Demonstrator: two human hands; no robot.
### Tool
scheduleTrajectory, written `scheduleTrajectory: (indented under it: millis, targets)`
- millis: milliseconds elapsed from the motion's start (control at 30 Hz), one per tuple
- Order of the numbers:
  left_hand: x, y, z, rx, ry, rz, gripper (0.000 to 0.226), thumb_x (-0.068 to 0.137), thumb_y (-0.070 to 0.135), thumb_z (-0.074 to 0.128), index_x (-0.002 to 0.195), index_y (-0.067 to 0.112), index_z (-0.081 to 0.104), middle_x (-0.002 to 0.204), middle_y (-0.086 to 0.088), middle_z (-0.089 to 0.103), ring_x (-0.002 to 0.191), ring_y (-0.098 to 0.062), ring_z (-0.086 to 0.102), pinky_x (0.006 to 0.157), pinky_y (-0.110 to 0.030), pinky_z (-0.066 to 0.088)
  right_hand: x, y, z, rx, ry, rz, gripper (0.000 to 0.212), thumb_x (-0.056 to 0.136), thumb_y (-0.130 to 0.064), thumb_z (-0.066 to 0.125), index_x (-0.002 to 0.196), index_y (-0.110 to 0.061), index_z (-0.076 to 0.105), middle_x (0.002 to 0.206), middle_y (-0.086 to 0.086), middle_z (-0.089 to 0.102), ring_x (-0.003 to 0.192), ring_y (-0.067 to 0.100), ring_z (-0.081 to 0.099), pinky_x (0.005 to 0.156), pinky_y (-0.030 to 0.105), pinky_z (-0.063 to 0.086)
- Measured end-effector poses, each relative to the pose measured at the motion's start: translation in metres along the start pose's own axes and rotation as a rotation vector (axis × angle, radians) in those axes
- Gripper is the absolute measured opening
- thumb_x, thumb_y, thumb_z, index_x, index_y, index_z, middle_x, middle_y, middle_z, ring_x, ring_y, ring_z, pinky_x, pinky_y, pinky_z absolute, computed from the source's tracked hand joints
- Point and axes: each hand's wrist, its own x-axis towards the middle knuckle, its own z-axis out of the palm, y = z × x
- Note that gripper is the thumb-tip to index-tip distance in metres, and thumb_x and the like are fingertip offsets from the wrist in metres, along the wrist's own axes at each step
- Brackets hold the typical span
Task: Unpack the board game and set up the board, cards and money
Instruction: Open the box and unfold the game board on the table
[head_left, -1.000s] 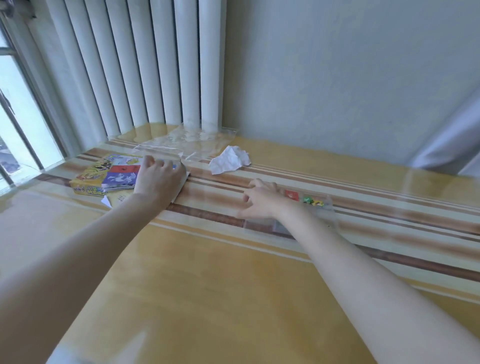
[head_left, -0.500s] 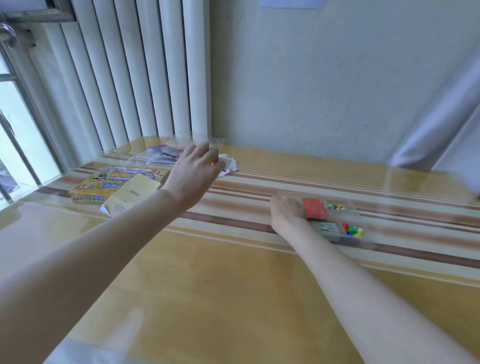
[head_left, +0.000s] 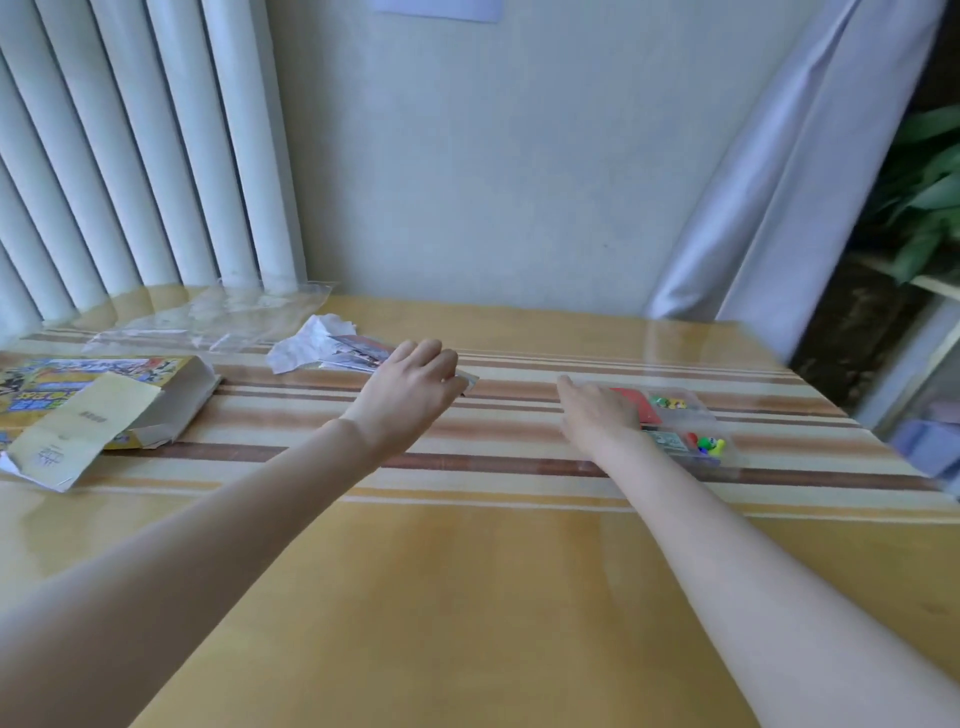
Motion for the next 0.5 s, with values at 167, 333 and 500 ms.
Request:
scheduleTrajectory:
  millis: [167,333,500]
  targets:
    - [0.026,0.024,0.013,-0.074,0.05,0.047,0.028,0.076,0.001,0.045,0.076,0.013,0.07,0.069,-0.006,0.056,0.073,-0.022,0.033,0.061,-0.03,0.023,0.0,0.046,0.0,0.157,0.04,0.09,0.032,0.086,0.002,0.037,0.105,-0.009,0.06,0.113,0.013,0.06,0.097,0.031,0.058,0.071,0.031,0.042]
    - [0.042,0.036,0.02,-0.066,-0.015,0.072,0.026,0.058,-0.005,0.072,0.074,0.015,0.069,0.07,-0.004,0.057,0.073,-0.022,0.034,0.061,-0.03,0.024,-0.008,0.066,0.018,0.136,0.027,0.082,0.033,0.088,0.0,0.037,0.112,-0.01,0.058,0.12,0.007,0.056,0.114,0.027,0.048,0.09,0.036,0.037]
    - [0.043,0.038,0.024,-0.085,-0.007,0.065,0.025,0.059,-0.007,0.072,0.073,0.014,0.068,0.07,-0.004,0.056,0.074,-0.022,0.033,0.061,-0.031,0.024,-0.002,0.074,0.025,0.098,-0.006,0.165,0.028,0.086,-0.003,0.048,0.111,-0.01,0.056,0.121,0.006,0.054,0.12,0.026,0.04,0.099,0.041,0.03]
